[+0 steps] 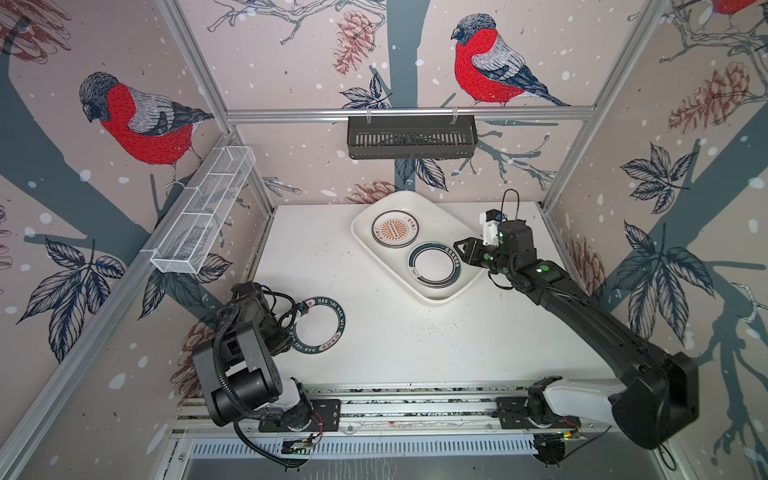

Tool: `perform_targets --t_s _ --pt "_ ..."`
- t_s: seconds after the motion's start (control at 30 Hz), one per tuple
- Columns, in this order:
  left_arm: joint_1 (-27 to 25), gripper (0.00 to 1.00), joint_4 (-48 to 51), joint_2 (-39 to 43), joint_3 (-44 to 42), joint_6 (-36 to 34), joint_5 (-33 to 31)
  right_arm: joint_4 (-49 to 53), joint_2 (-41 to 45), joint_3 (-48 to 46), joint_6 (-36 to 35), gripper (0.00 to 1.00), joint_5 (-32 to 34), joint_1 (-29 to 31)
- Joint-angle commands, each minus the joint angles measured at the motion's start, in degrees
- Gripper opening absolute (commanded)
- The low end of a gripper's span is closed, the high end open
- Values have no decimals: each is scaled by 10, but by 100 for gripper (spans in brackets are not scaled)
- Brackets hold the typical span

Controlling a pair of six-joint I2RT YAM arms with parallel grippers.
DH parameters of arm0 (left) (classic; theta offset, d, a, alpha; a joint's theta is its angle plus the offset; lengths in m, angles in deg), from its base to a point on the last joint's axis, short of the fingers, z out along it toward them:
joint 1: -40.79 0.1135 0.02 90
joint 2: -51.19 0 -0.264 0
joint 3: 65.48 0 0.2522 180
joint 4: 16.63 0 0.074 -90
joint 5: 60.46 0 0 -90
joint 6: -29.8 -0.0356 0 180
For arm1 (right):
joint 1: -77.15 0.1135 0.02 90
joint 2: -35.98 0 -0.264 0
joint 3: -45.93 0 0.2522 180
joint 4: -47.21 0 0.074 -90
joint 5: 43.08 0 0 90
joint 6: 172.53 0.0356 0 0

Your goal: Place the plates into the plastic bin on the countertop

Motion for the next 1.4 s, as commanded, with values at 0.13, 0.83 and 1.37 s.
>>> perform_targets --t_s 0.13,0.83,1.37 --pt "-27 60 -7 -5 19 44 41 -11 17 1 9 40 -4 3" --pt "-186 59 -39 -70 68 157 67 -21 41 -19 24 39 -4 7" --pt "-270 59 -38 -96 92 201 61 -18 52 -32 24 40 1 6"
